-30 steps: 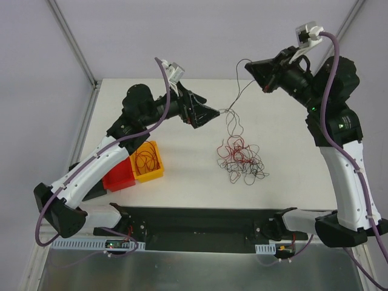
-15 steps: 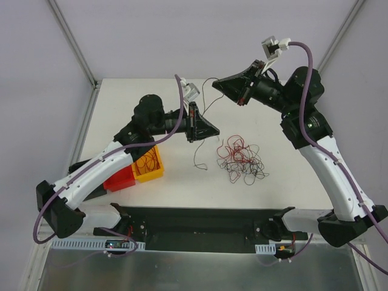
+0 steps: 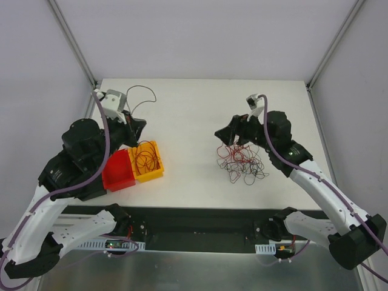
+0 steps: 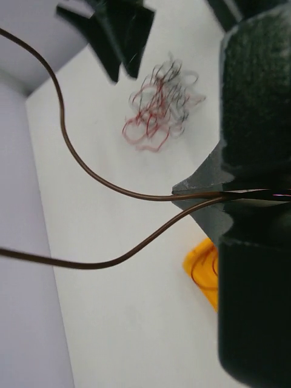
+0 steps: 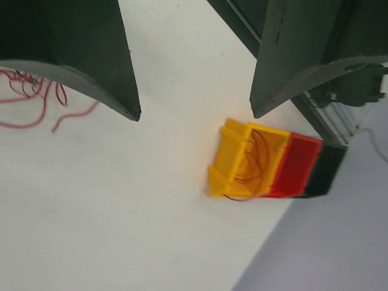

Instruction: Untangle the cables

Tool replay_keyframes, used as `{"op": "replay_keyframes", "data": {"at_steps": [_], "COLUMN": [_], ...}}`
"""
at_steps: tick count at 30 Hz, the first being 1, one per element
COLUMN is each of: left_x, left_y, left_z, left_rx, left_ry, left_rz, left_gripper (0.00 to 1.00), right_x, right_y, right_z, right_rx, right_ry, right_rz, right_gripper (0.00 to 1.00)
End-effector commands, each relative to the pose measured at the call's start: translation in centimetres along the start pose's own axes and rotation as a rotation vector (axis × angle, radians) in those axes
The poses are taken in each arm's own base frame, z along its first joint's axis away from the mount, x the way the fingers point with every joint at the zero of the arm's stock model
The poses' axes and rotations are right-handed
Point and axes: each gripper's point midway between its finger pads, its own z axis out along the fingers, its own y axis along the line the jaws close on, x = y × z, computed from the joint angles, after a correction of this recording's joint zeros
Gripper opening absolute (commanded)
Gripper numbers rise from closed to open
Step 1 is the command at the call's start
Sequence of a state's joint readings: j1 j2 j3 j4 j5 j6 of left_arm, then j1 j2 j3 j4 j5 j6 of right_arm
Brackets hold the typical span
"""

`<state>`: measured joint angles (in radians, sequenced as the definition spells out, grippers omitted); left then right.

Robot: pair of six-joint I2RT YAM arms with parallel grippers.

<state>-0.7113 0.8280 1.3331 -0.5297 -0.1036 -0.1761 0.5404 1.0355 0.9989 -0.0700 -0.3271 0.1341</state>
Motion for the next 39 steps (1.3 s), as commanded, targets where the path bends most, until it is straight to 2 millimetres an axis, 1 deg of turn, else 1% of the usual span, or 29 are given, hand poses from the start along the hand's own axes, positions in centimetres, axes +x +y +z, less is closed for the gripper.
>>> {"op": "replay_keyframes", "data": {"at_steps": [1, 3, 6, 8, 9, 11, 12, 15, 17, 19, 22, 23, 27, 29, 31, 33, 35, 37, 39], "left_x": [0.3, 0.9, 2.8, 4.9, 6.0, 8.6, 9.8, 13.2, 14.5, 15.6, 18.0, 18.8, 22.5, 23.1, 22.6, 22.7, 23.5, 25.3, 27.2], "left_y": [9.6, 11.8, 14.1, 16.0, 16.6, 18.3, 18.8, 19.8, 20.4, 21.7, 23.5, 24.0, 24.5, 25.0, 25.8, 26.7, 27.1, 27.3, 27.1], "left_z": [-3.9, -4.5, -4.3, -3.9, -3.6, -3.3, -3.3, -2.7, -2.5, -3.0, -3.7, -3.9, -3.2, -3.2, -3.1, -3.3, -3.2, -3.1, -3.3], "left_rx": [-0.52, -0.639, -0.705, -0.757, -0.764, -0.812, -0.833, -0.843, -0.856, -0.908, -0.983, -0.995, -0.986, -1.011, -1.034, -1.085, -1.11, -1.131, -1.154], "left_ry": [0.021, 0.036, 0.068, 0.085, 0.095, 0.121, 0.126, 0.165, 0.188, 0.202, 0.262, 0.288, 0.404, 0.392, 0.338, 0.279, 0.264, 0.263, 0.28], "left_rz": [0.11, 0.132, 0.083, 0.009, -0.025, -0.105, -0.156, -0.313, -0.377, -0.44, -0.555, -0.603, -0.765, -0.796, -0.787, -0.79, -0.818, -0.846, -0.883], "left_gripper": [0.0, 0.0, 0.0, 0.0, 0.0, 0.0, 0.0, 0.0, 0.0, 0.0, 0.0, 0.0, 0.0, 0.0, 0.0, 0.0, 0.0, 0.0, 0.0], "right_x": [3.5, 5.3, 6.9, 6.9, 6.9, 7.5, 7.0, 7.4, 7.7, 7.9, 8.2, 8.4, 8.8, 9.1, 9.2, 9.1, 9.2, 9.2, 9.3], "right_y": [-3.7, -4.5, -5.2, -5.1, -5.0, -5.1, -5.0, -5.3, -5.6, -5.9, -6.0, -6.1, -6.4, -6.4, -6.3, -6.3, -6.3, -6.3, -6.3], "right_z": [0.5, 0.7, 0.9, 0.9, 0.9, 0.8, 1.0, 0.9, 0.9, 0.9, 1.1, 1.2, 1.3, 1.4, 1.4, 1.4, 1.4, 1.3, 1.2], "right_rx": [0.112, 0.121, 0.127, 0.117, 0.111, 0.108, 0.099, 0.107, 0.114, 0.12, 0.118, 0.118, 0.126, 0.123, 0.117, 0.114, 0.113, 0.115, 0.113], "right_ry": [0.057, 0.098, 0.123, 0.114, 0.105, 0.114, 0.091, 0.081, 0.074, 0.072, 0.074, 0.076, 0.077, 0.081, 0.082, 0.08, 0.08, 0.076, 0.075], "right_rz": [-0.062, -0.067, -0.069, -0.066, -0.064, -0.059, -0.068, -0.068, -0.07, -0.068, -0.065, -0.065, -0.059, -0.055, -0.051, -0.048, -0.048, -0.049, -0.05], "right_gripper": [0.75, 0.74, 0.73, 0.73, 0.73, 0.73, 0.72, 0.72, 0.72, 0.72, 0.72, 0.72, 0.72, 0.72, 0.72, 0.71, 0.71, 0.72, 0.71]}}
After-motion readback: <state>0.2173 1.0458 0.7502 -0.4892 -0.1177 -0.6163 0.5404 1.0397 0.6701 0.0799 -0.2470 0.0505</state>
